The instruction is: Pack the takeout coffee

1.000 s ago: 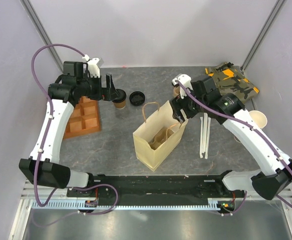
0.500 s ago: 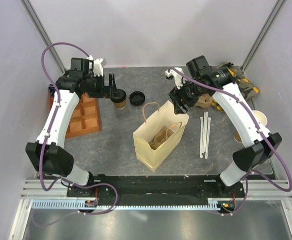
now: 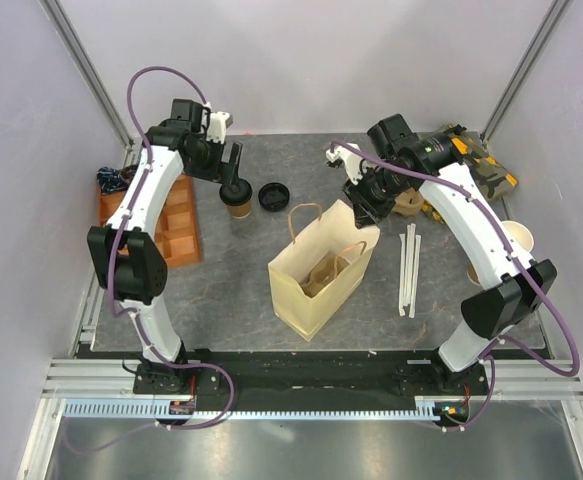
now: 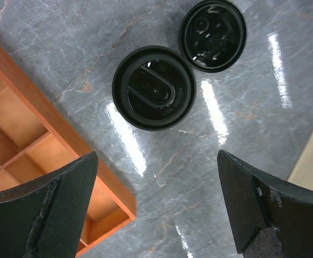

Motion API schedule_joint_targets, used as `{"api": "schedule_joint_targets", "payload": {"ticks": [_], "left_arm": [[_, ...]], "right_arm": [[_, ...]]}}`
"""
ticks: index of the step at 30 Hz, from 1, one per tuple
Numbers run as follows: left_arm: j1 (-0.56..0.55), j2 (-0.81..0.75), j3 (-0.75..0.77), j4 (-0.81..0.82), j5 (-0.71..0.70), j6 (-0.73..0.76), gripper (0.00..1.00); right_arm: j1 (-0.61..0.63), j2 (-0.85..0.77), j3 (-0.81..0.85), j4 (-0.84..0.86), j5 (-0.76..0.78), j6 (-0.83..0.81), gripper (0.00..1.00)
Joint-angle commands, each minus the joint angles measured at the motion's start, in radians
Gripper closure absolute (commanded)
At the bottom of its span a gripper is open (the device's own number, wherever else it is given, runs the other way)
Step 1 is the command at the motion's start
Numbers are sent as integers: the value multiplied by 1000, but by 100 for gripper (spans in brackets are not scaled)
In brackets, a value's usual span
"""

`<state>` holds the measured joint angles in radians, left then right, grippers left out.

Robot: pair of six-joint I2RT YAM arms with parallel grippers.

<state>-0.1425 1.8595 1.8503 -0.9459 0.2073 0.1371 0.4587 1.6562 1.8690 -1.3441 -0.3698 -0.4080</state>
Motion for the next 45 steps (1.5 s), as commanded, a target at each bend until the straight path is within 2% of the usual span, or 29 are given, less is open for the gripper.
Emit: {"api": "schedule_joint_targets", "payload": {"ticks": [1, 3, 8, 11, 14, 15, 17, 18, 21, 30, 45], "left_arm": [[-20, 47, 64, -1, -55, 82, 0], [-20, 64, 73, 2, -59, 81, 0], [-20, 69, 73, 4, -43, 78, 0], [-20, 64, 67, 4, -29, 75, 0], [-20, 64, 64, 4, 3, 82, 0], [-20, 67, 66, 6, 10, 88, 0], [-20, 84, 73, 7, 12, 107, 0], [-19, 92, 81, 9, 11, 113, 0], [-19, 121, 107, 6, 14, 124, 0], [-20, 185, 119, 13, 27, 142, 0], [-38, 224, 70, 81, 1, 193, 0]], "right_arm": [[0, -4, 45, -59, -12, -9, 65], [1, 7, 59, -61, -9, -6, 52], [1, 31, 107, -61, 12, -3, 50], [1, 40, 143, -64, 8, -3, 55], [1, 45, 137, -84, 3, -17, 64], [1, 45, 131, -82, 3, -20, 72], [1, 42, 121, -84, -1, -25, 78], [1, 42, 119, -82, -3, -28, 86], [1, 45, 116, -86, -6, -19, 100], [1, 13, 65, -75, -18, -5, 100], [1, 27, 78, -67, -20, 9, 100]]}}
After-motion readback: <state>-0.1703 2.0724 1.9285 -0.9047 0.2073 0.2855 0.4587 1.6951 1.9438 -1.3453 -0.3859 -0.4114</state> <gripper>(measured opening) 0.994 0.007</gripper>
